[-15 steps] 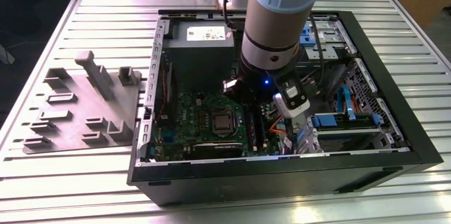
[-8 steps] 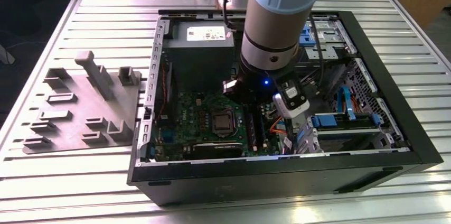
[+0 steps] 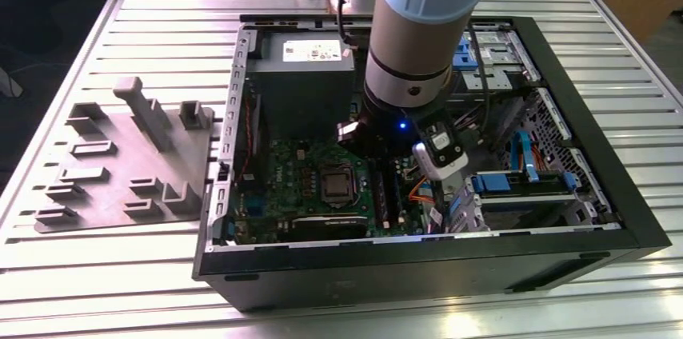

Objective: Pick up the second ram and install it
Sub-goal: 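Insert the second ram into the second slot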

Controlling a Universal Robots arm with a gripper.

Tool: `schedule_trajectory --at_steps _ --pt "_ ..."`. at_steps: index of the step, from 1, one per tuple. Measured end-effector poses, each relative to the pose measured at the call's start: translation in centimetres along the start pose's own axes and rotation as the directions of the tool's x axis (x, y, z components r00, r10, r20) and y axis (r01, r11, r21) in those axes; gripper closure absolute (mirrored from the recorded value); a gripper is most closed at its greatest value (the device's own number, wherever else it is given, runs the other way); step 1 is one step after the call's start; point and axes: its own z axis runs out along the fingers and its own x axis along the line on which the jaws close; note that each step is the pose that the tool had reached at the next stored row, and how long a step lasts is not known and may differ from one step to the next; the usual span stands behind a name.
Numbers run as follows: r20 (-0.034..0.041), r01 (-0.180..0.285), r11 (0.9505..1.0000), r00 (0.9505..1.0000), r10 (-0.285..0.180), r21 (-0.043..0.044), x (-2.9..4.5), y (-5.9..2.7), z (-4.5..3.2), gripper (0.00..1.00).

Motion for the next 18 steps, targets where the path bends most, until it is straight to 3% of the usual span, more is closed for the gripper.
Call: schedule_trajectory --at_steps 18 --pt "0.0001 0.000 1.0000 1.0000 0.000 -0.0006 0.00 -0.02 0.45 0.88"
